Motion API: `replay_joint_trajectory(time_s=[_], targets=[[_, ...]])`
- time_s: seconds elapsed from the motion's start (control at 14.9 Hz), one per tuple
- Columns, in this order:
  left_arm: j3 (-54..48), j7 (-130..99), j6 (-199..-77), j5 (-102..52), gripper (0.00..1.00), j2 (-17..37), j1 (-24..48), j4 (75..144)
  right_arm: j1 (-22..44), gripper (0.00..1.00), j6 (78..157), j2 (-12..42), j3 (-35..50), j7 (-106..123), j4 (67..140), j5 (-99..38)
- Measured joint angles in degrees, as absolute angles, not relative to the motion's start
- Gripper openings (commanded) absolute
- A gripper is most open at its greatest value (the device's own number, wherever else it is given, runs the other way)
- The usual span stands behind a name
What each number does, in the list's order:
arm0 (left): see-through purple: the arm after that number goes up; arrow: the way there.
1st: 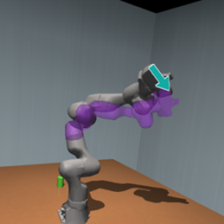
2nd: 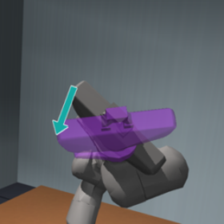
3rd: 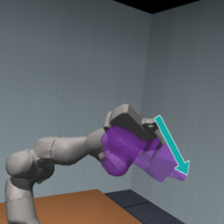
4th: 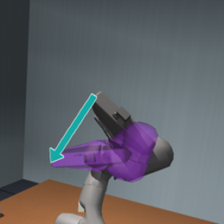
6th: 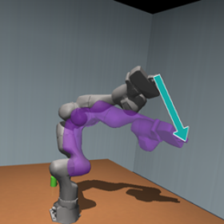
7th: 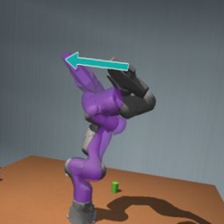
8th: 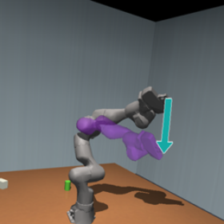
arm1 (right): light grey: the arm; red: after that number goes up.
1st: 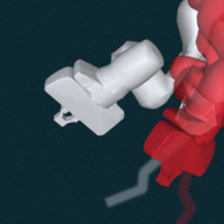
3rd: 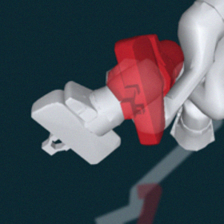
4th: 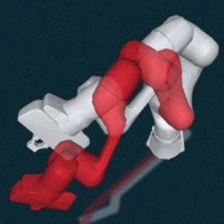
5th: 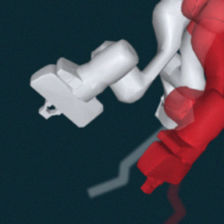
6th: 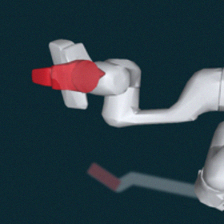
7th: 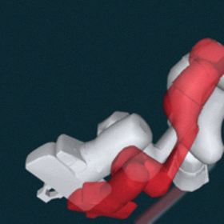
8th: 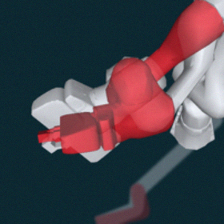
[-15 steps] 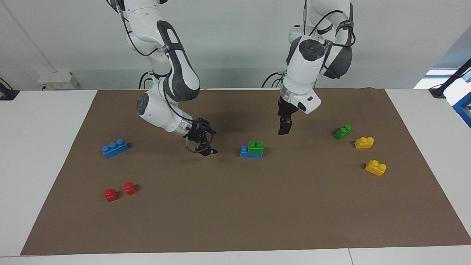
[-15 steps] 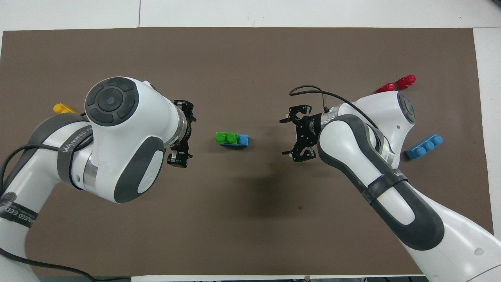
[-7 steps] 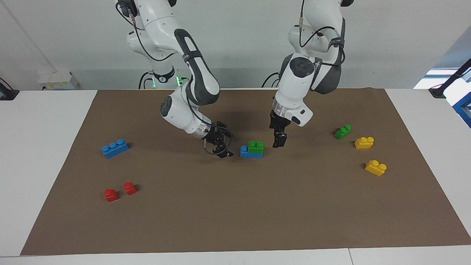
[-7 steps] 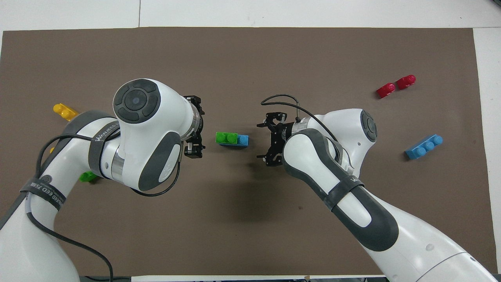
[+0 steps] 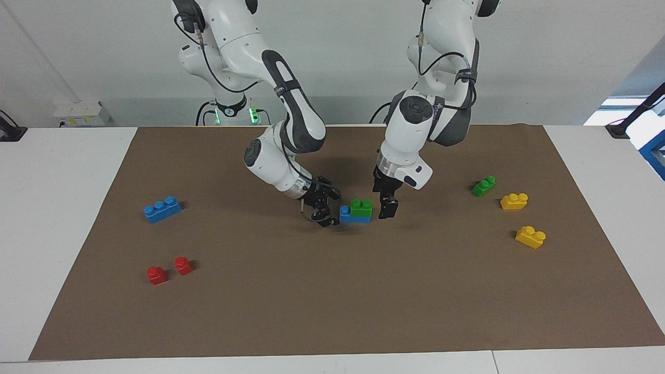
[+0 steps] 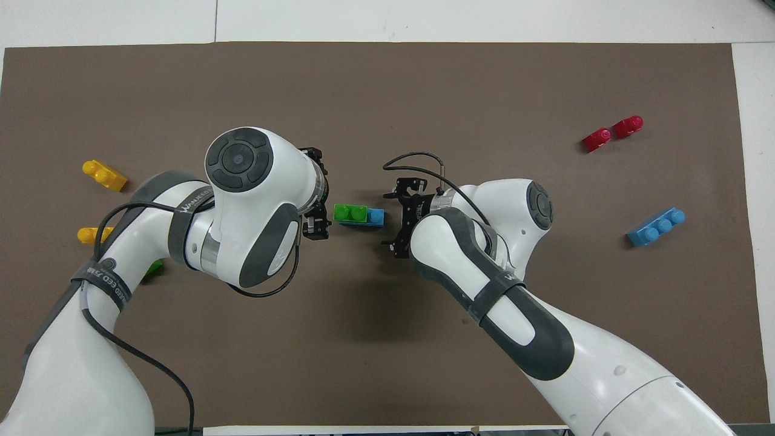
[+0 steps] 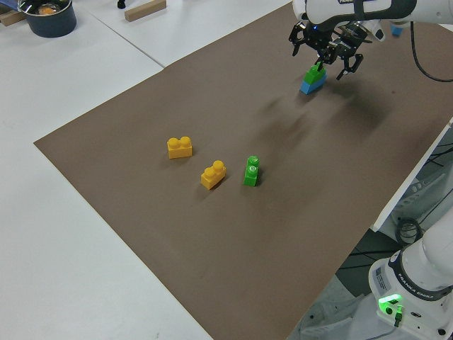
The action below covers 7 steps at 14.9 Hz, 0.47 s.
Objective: Remove green block with left arm and hold with right
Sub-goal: 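Grasp the green end with the left gripper while the right gripper grasps blue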
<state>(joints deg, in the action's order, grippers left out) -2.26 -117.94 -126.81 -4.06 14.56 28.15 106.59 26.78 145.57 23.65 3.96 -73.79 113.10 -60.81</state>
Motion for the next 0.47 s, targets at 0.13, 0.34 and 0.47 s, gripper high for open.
replay_joint_trajectory(time_s=[0.13, 0.34, 0.47], targets=[[-2.29, -118.69, -126.79, -3.68, 1.00, 15.68, 28.98, 106.46, 27.28, 0.99, 145.84, 24.17, 3.95, -73.79, 112.38, -61.28], [-2.32, -119.53, -125.58, -3.62, 1.00, 16.41, 30.31, 106.46, 27.71, 0.99, 147.66, 24.80, 3.96, -73.73, 112.04, -61.64], [-2.29, -121.62, -125.76, -3.57, 1.00, 16.45, 31.10, 106.45, 28.27, 0.99, 148.71, 25.31, 3.97, -73.50, 111.89, -62.55]])
